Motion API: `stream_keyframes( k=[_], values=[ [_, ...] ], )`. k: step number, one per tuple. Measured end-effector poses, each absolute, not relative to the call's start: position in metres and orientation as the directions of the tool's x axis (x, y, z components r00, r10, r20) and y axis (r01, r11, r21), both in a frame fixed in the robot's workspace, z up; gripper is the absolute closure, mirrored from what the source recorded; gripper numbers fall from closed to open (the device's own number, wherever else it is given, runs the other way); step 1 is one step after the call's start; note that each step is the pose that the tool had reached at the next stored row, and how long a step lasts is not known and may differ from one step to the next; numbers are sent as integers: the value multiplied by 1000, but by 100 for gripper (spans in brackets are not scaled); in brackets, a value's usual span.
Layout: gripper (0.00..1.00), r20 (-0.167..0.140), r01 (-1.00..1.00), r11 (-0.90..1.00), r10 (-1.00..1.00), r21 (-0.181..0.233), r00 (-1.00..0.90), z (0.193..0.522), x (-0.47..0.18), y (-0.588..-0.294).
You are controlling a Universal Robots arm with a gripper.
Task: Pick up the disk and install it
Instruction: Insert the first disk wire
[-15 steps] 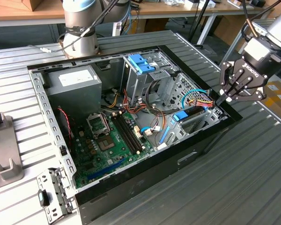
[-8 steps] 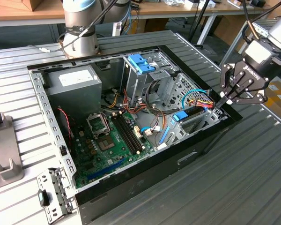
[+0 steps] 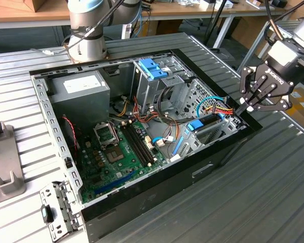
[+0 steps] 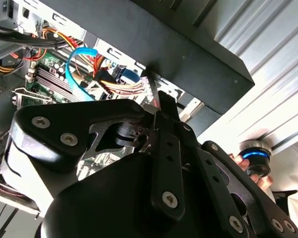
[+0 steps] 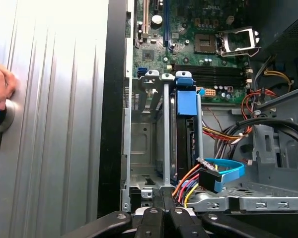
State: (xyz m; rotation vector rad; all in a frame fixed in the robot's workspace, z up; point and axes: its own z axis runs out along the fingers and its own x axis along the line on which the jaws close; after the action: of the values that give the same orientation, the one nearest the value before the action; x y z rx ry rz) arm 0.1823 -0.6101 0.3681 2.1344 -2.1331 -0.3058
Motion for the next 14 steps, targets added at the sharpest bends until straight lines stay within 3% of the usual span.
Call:
stream_keyframes(
  k=[14],
  values=[
    [90, -67, -976, -8, -998, 217, -6, 378, 182, -610]
  ],
)
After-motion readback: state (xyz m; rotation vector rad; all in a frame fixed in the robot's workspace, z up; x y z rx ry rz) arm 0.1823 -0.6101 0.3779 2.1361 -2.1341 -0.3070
